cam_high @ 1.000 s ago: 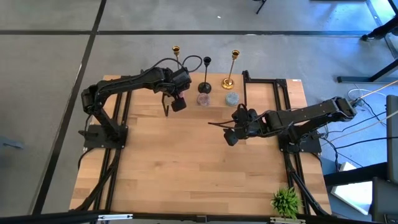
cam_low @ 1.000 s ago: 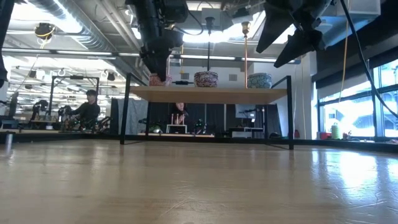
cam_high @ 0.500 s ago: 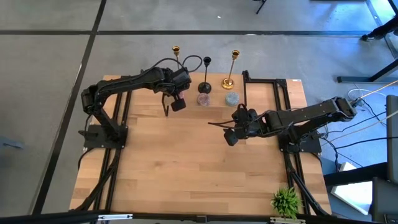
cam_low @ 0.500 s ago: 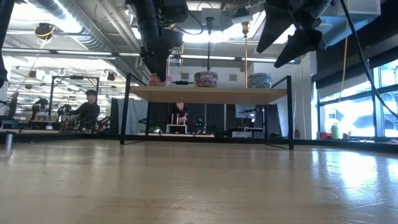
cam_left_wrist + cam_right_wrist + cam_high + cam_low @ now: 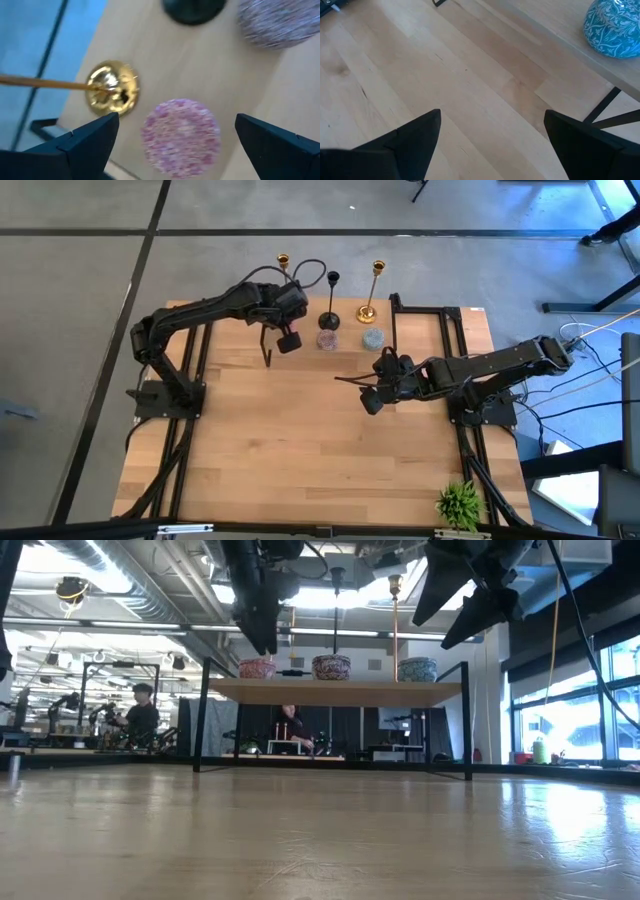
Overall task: Pick & Place candle stick holders
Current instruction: Put the pink candle on the shelf
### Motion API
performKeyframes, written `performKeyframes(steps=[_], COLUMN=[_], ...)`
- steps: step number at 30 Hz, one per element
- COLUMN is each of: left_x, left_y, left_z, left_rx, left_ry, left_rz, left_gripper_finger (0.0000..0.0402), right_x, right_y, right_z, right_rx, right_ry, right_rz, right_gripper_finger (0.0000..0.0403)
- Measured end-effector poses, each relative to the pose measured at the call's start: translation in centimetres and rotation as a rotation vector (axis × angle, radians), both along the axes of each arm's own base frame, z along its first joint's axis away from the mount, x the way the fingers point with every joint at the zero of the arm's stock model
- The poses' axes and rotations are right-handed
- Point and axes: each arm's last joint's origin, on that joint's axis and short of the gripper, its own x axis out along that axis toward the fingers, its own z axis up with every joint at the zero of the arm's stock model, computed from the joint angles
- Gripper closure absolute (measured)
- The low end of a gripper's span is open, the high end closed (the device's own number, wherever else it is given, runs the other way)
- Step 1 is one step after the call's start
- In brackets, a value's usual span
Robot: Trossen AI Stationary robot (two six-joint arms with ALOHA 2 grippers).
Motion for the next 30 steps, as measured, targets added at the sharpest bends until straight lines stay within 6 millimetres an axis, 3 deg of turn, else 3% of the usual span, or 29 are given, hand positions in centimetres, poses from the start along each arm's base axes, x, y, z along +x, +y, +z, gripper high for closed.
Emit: performKeyframes(steps=[12,16,23,26,30], left_x=[0.7,0.8,1.7,1.9,2.0], left_y=[-1.5,-2.7,-5.2,-5.9,-6.3], left_z=[1.6,1.5,1.5,1.5,1.5], left_rx=[-0.117,-0.181,-0.135,-0.074,-0.027], left_ry=[-0.091,-0.070,-0.060,-0.036,-0.015], left_rz=[-0.112,-0.194,-0.264,-0.260,-0.251], left_gripper_finger=[0.0003,0.0002,0.0006,0.0034,0.0112], right_x=[0.0,0.0,0.1,0.1,0.1], right_y=[0.0,0.0,-0.4,-0.5,-0.5], right_z=[0.0,0.0,0.0,0.0,0.0], right_rx=[0.000,0.000,0.015,0.023,0.024], right_ry=[0.004,0.004,0.006,0.007,0.004], right_rz=[0.001,0.000,-0.008,-0.009,-0.010], right_gripper_finger=[0.0045,0.0045,0.0045,0.0045,0.0045])
